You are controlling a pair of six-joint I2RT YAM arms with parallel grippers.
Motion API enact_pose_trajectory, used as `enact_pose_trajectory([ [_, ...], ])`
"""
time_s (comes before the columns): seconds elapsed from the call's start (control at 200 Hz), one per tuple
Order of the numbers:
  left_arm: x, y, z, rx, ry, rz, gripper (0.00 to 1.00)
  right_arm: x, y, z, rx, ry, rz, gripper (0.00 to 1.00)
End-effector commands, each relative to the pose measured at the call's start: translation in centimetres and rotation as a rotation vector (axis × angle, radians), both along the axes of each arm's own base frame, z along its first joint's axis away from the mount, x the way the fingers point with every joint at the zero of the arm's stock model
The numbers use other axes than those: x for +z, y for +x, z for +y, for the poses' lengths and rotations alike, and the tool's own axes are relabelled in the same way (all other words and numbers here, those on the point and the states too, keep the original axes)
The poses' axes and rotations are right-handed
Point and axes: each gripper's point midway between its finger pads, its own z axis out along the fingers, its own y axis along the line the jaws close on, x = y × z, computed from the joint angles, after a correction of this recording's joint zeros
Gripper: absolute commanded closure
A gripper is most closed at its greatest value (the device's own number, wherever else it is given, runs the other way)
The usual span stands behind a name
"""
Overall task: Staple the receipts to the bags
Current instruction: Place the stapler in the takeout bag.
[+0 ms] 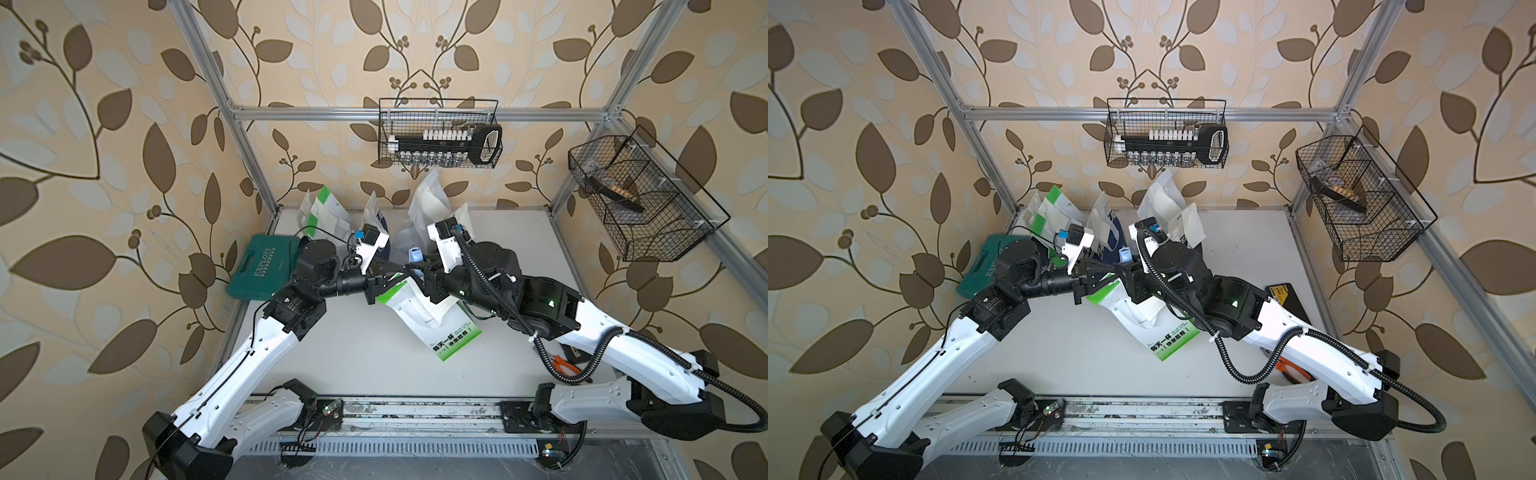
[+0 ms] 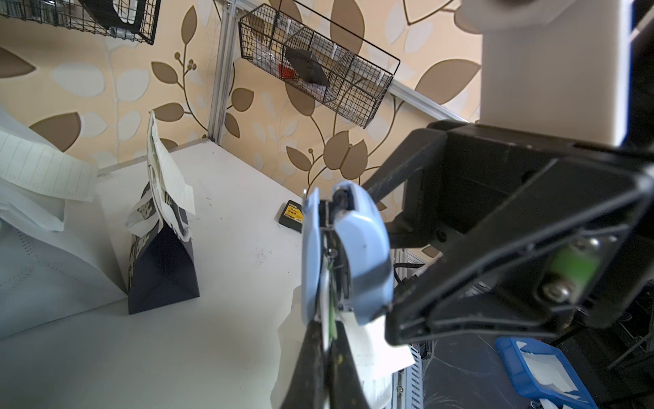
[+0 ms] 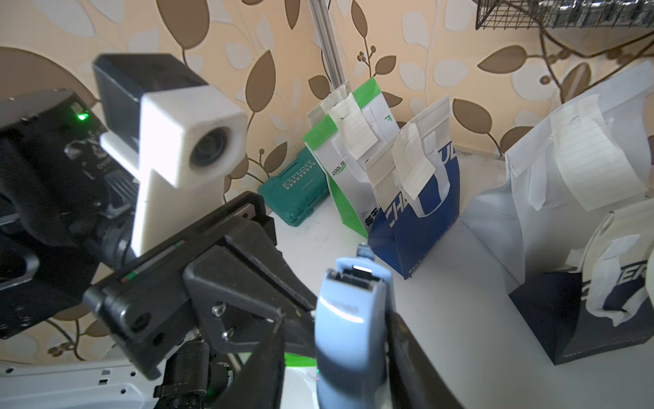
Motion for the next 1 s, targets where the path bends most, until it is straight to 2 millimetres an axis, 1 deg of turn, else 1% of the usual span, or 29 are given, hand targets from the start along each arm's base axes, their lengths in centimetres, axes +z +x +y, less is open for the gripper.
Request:
enact_pose_trajectory([
  [0.0,2.9,-1.2,0.0,-0.047,-0.071,-0.11,1.0,0.8,-1.0,-0.6,0.028,0.012,-0.025,0.44],
  [0.105,2.9,-1.3,-0.1,-0.061,-0.07,-0.119,1.0,1.3,-1.4,-1.3,0.031,0.013,-0.045,0.39],
  [0.19,2.8,-1.5,-0.1,-0.069,-0.068,-0.129,1.0,1.9,-1.7,-2.0,0.031,0.02,-0.065,0.32],
  [0.32,2.5,-1.8,-0.1,-0.096,-0.061,-0.137,1.0,3.4,-2.2,-3.6,0.037,0.029,-0.115,0.27],
  [0.4,2.3,-2.3,-0.1,-0.128,-0.057,-0.147,1.0,4.0,-2.5,-4.3,0.09,0.052,-0.122,0.25],
  [0.425,2.3,-2.5,-0.2,-0.14,-0.055,-0.151,1.0,4.2,-2.9,-4.1,0.139,0.068,-0.119,0.23],
  [0.47,2.3,-3.0,-0.3,-0.176,-0.056,-0.16,1.0,4.1,-2.9,-4.3,0.191,0.08,-0.094,0.21],
  [0.475,2.2,-3.1,-0.2,-0.179,-0.056,-0.16,1.0,4.0,-2.6,-4.5,0.185,0.081,-0.09,0.2],
  [0.49,2.3,-3.3,-0.3,-0.19,-0.057,-0.162,1.0,4.0,-2.9,-4.4,0.214,0.086,-0.081,0.2],
  [0.495,2.3,-3.3,-0.3,-0.193,-0.057,-0.164,1.0,4.0,-2.6,-4.6,0.212,0.088,-0.079,0.2],
  [0.53,2.4,-3.8,-0.3,-0.219,-0.057,-0.166,1.0,3.8,-2.9,-4.4,0.275,0.107,-0.054,0.19],
  [0.57,2.4,-4.5,-0.3,-0.254,-0.057,-0.169,1.0,3.7,-3.2,-4.3,0.356,0.138,-0.024,0.15],
  [0.62,2.5,-4.8,-0.3,-0.271,-0.052,-0.168,1.0,3.5,-4.0,-3.8,0.46,0.168,0.015,0.08],
  [0.645,2.4,-4.9,-0.3,-0.279,-0.051,-0.165,1.0,3.3,-3.6,-3.9,0.469,0.179,0.025,0.06],
  [0.7,2.4,-5.4,-0.3,-0.303,-0.054,-0.164,1.0,3.2,-4.1,-3.5,0.53,0.188,0.023,0.05],
  [0.745,2.5,-5.5,-0.3,-0.313,-0.055,-0.157,1.0,2.8,-4.2,-3.2,0.555,0.182,0.02,0.04],
  [0.79,2.5,-5.6,-0.3,-0.319,-0.054,-0.156,1.0,2.9,-4.4,-2.9,0.585,0.19,0.013,0.04],
  [0.92,2.6,-5.6,-0.2,-0.31,-0.05,-0.157,1.0,1.7,-4.0,-2.2,0.61,0.152,0.03,0.03],
  [0.994,2.7,-5.4,-0.3,-0.302,-0.048,-0.152,1.0,1.3,-4.4,-1.4,0.65,0.146,0.029,0.03],
])
